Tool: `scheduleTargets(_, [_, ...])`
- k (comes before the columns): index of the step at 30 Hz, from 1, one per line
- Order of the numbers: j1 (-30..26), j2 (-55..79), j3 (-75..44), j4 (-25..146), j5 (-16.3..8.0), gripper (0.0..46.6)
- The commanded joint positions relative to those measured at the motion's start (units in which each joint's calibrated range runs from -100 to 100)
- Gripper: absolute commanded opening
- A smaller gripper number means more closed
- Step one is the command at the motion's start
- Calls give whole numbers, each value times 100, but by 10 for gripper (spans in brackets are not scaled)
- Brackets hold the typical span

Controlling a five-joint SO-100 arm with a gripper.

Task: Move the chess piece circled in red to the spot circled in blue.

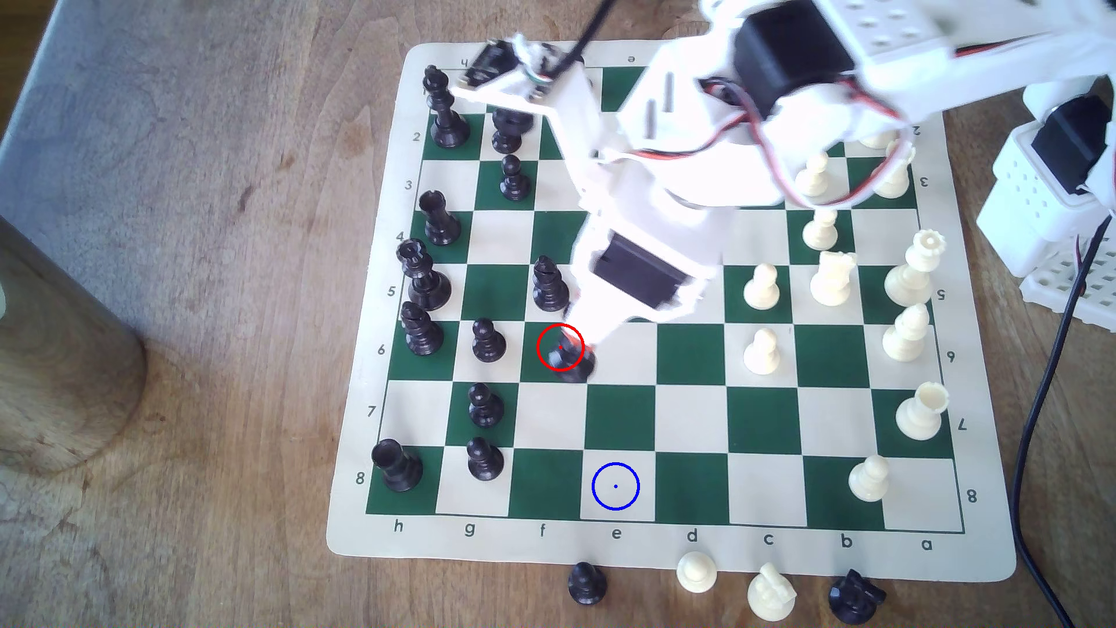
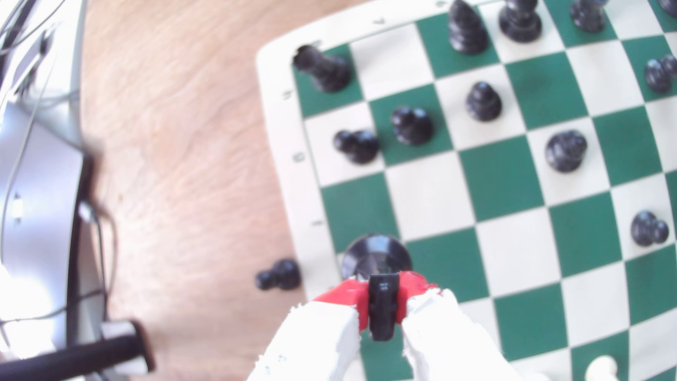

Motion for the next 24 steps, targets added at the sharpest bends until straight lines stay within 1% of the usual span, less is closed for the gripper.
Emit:
scheduleTargets(1, [-395,-491,58,19,-15,1])
scheduleTargets(5, [-677,-279,584,-275,0,1])
scheduleTargets(8, [-700,-143,783,-472,0,1])
scheduleTargets(18, [-591,714,584,-890,24,1])
scheduleTargets(24, [-528,1011,393,-988,29,1])
